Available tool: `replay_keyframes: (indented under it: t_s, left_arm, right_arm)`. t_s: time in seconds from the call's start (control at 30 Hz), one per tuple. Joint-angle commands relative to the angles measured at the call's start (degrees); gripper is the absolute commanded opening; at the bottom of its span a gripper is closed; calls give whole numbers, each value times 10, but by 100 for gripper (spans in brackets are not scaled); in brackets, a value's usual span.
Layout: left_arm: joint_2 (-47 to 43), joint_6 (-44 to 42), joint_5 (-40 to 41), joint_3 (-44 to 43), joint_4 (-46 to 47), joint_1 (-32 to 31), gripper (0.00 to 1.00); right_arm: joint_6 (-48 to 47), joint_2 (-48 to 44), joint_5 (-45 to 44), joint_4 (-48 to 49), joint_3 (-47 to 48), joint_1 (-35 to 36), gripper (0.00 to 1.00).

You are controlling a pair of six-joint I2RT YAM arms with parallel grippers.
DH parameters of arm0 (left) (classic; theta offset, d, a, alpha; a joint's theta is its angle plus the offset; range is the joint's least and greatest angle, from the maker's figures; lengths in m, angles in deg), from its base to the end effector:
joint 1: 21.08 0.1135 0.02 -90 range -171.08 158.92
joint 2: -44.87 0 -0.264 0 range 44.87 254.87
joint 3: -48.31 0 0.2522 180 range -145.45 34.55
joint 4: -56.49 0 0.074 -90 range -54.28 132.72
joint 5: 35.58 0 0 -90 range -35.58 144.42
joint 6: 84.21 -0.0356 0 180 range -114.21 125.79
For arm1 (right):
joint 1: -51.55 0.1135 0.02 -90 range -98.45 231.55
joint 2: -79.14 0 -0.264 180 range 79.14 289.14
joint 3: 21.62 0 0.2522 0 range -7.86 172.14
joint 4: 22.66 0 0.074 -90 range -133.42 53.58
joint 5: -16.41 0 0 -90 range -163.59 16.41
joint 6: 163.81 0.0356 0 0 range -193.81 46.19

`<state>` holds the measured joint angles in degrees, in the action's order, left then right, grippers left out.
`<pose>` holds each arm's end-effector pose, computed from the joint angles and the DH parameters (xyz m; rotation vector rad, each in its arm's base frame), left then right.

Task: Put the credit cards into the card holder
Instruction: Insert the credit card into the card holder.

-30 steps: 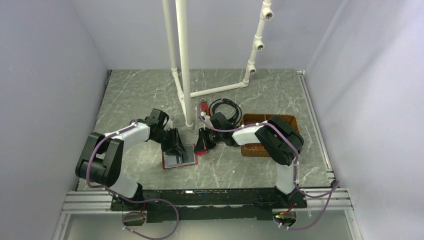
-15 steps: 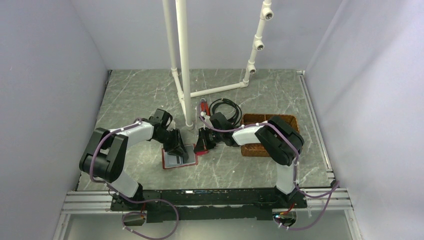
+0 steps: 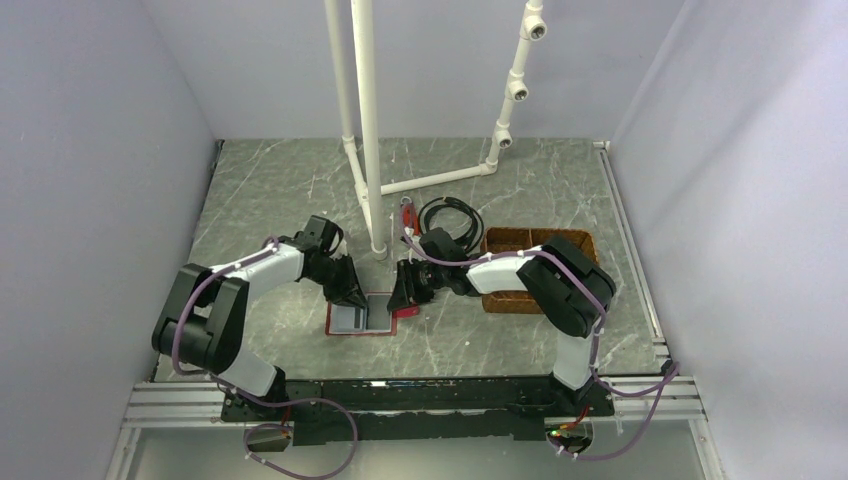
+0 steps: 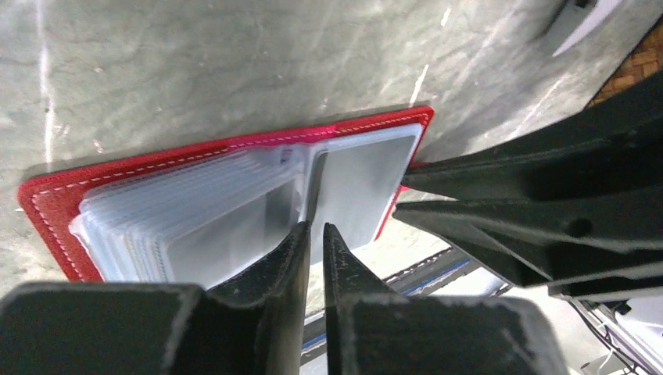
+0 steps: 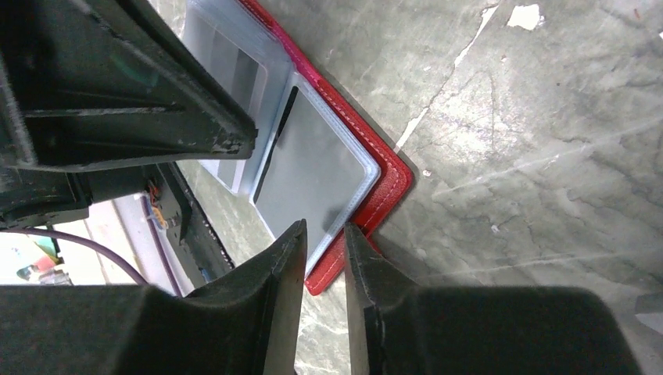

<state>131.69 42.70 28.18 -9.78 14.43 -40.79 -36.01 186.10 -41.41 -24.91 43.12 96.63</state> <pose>0.2407 -0.1030 0.1558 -0.3258 2.9320 -0.8415 0.2394 0.2670 0.1236 -0.4800 2.5792 1.2865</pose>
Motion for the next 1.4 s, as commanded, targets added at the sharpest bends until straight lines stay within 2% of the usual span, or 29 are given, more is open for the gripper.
replay_keyframes:
  t_s: [0.0,0.1,0.3,0.7,0.93,1.27,1.37]
  left_arm:
    - [19,-4,15,4,13,-2,15]
    - [34,-7,17,7,14,-2,12]
    - [47,-6,20,23,23,-2,9]
    - [42,-8,22,34,23,-2,8]
    - [39,-7,20,35,25,-2,8]
    - [-10,2,8,3,-7,-1,20]
    - [-16,-2,9,-1,-13,-1,20]
  right_arm:
    - [17,-13,9,-6,-14,1,29]
    - [23,-7,21,12,-15,2,33]
    - [32,-5,33,25,-6,3,33]
    - [21,-40,25,0,6,12,20]
    - [17,-53,19,-13,11,18,20]
    - [64,-17,62,66,24,30,26]
    - [50,-14,34,25,35,27,27]
